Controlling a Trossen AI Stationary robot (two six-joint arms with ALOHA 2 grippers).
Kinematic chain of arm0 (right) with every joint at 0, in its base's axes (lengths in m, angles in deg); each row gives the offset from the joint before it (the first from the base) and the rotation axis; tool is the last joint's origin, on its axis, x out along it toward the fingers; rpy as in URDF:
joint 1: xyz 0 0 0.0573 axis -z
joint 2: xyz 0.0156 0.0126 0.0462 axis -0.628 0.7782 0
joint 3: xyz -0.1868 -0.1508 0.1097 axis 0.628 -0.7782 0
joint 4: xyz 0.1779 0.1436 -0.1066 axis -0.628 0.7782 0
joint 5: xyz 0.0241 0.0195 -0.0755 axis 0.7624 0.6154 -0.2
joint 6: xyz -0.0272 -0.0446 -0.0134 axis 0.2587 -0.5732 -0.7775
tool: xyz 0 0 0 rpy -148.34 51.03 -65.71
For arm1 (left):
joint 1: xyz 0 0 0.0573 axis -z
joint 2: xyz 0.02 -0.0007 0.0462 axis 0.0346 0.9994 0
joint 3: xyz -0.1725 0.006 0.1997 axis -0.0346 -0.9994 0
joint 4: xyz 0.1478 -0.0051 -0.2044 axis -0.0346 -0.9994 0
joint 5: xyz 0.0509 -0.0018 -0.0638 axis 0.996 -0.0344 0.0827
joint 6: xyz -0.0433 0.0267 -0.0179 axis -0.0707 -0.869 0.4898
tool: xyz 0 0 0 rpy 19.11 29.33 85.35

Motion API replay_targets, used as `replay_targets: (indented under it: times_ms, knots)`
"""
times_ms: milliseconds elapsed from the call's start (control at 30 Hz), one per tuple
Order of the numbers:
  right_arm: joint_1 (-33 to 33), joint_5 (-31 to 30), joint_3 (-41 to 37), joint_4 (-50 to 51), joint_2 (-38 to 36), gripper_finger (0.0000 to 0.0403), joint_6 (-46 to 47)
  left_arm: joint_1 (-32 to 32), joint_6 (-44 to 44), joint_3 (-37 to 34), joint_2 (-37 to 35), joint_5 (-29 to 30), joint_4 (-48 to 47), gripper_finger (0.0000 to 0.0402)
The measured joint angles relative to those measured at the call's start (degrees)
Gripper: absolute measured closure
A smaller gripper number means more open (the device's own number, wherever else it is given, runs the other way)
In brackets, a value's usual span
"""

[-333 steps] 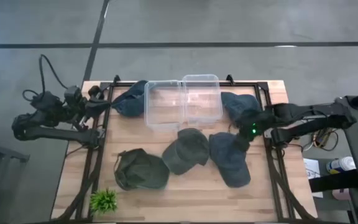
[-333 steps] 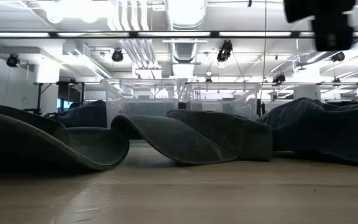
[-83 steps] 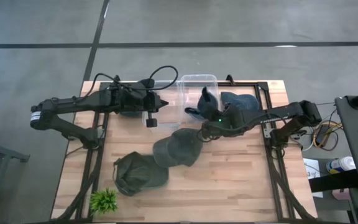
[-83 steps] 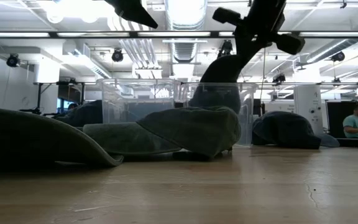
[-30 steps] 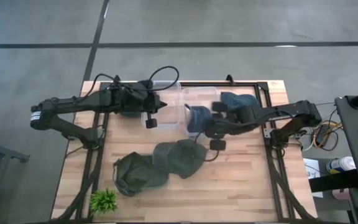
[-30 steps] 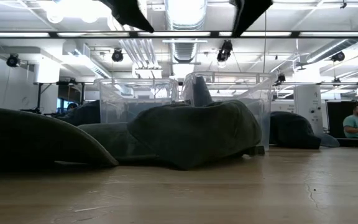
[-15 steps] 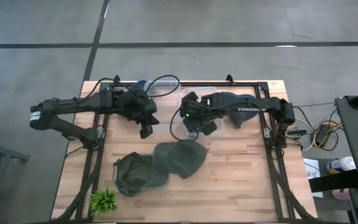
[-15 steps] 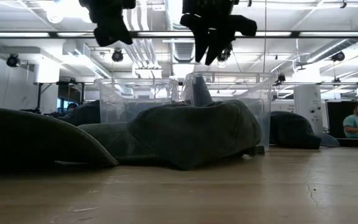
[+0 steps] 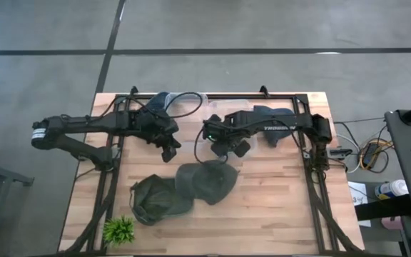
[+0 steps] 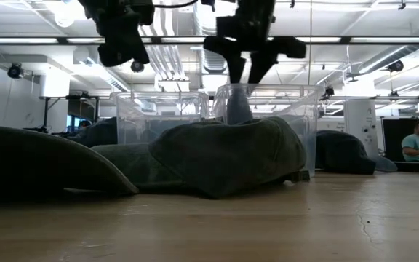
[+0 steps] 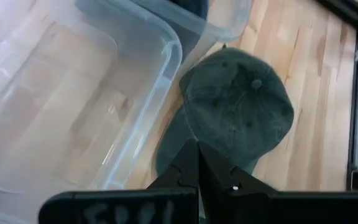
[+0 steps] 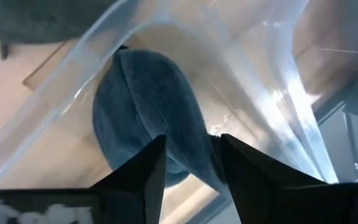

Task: Pick & Place hat
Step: Put the bottom blue cap into the right transparent bin

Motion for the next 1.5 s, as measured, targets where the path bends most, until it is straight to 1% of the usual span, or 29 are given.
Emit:
replay_targets:
  times_ms: [133,267,400,533,567,633,733,867,933,1033,1200,1333,1500]
  knots:
    - [0.23,-0.08,-3.07,-0.33,-2.27,0.0269,0.05,0.78,0.83,-1.65,0.02,0.43,5.41,0.0401]
    - [0.27,-1.01,-5.14,-0.39,-2.85,0.0287,3.62,1.85,2.14,-3.42,0.04,0.46,11.90,0.0401]
    - [0.27,-1.55,-7.31,-0.23,-3.65,0.0323,6.53,2.99,3.45,-4.66,0.04,0.76,15.07,0.0401]
    - [0.55,-1.82,-9.15,-0.17,-3.90,0.0377,11.01,3.75,3.54,-5.43,0.04,0.82,15.86,0.0401]
    - [0.55,-2.34,-9.61,-0.05,-4.20,0.0385,12.45,3.79,3.55,-5.43,0.04,0.82,15.86,0.0401]
    - [0.59,-4.13,-10.28,0.01,-4.89,0.0387,16.30,3.87,3.54,-5.43,0.04,0.83,15.88,0.0401]
    - [0.60,-6.53,-9.96,1.00,-6.51,0.0388,25.66,3.85,3.05,-5.43,0.04,0.82,15.85,0.0401]
    - [0.64,-7.34,-7.18,2.79,-9.16,0.0388,44.10,3.85,1.67,-5.43,0.04,1.24,15.87,0.0401]
    - [0.64,-7.16,-5.87,3.61,-10.10,0.0388,52.77,3.85,1.59,-5.43,0.04,3.10,16.02,0.0401]
    - [1.30,-3.73,-3.58,5.50,-10.38,0.0389,65.00,3.85,0.21,-5.43,0.18,4.19,16.06,0.0401]
    - [2.96,2.49,-2.92,3.83,-10.34,0.0389,84.10,3.85,-8.52,-6.58,0.48,3.04,15.65,0.0401]
    - [3.29,3.04,-3.14,0.81,-10.28,0.0389,94.54,3.85,-13.64,-7.20,0.48,2.36,15.47,0.0401]
    - [3.37,3.19,-5.05,-5.44,-10.28,0.0388,100.12,3.83,-19.91,-7.20,0.63,2.33,15.59,0.0401]
